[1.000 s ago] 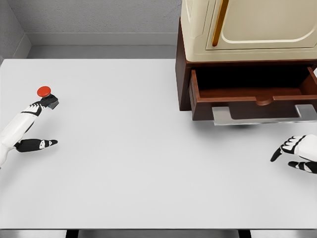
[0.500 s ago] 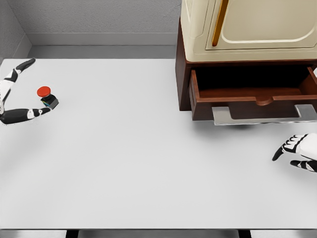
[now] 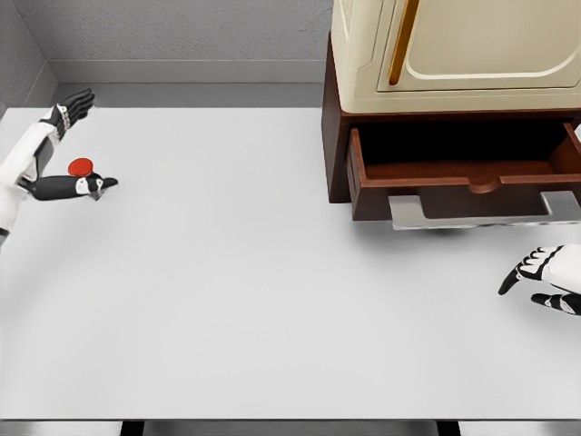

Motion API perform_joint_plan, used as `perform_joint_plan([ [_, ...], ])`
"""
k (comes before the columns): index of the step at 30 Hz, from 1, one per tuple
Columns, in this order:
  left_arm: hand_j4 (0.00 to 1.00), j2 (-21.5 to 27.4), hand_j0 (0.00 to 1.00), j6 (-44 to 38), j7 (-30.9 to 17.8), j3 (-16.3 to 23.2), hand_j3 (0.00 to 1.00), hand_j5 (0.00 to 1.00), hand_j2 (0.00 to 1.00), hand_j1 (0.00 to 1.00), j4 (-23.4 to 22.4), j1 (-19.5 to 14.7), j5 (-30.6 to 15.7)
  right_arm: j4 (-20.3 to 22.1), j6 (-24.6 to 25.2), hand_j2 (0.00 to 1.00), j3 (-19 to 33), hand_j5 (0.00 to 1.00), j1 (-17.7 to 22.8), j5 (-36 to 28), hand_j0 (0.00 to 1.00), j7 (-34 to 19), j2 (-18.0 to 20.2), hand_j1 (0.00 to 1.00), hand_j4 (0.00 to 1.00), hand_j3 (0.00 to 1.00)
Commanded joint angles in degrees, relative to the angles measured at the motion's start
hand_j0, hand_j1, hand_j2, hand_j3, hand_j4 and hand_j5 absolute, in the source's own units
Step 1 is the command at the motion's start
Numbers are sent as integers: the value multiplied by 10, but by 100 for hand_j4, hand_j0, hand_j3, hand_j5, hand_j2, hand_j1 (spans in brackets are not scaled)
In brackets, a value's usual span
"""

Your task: Put the switch into the drawer with left arm, and close the drawer with right arm

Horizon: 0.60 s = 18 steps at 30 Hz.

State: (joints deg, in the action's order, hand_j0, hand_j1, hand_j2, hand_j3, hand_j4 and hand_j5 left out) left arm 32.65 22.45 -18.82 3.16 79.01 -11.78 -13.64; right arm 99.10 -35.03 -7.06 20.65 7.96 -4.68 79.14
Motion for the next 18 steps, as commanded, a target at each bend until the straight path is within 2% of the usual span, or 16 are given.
perform_joint_plan([
  [1, 100, 1, 100, -22, -3, 0, 100, 100, 100, 100, -25, -1, -17, 0, 0, 60, 0, 60, 0, -3, 60, 0, 1, 60, 60, 60],
  [8, 100, -9, 100, -30, -3, 1, 100, 100, 100, 100, -97, -31, -13, 0, 0, 60, 0, 60, 0, -3, 60, 0, 1, 60, 60, 60],
  [18, 100, -58, 100, -12, -2, 1, 100, 100, 100, 100, -194, -60, 7, 1, 0, 60, 0, 60, 0, -3, 60, -1, 1, 60, 60, 60],
])
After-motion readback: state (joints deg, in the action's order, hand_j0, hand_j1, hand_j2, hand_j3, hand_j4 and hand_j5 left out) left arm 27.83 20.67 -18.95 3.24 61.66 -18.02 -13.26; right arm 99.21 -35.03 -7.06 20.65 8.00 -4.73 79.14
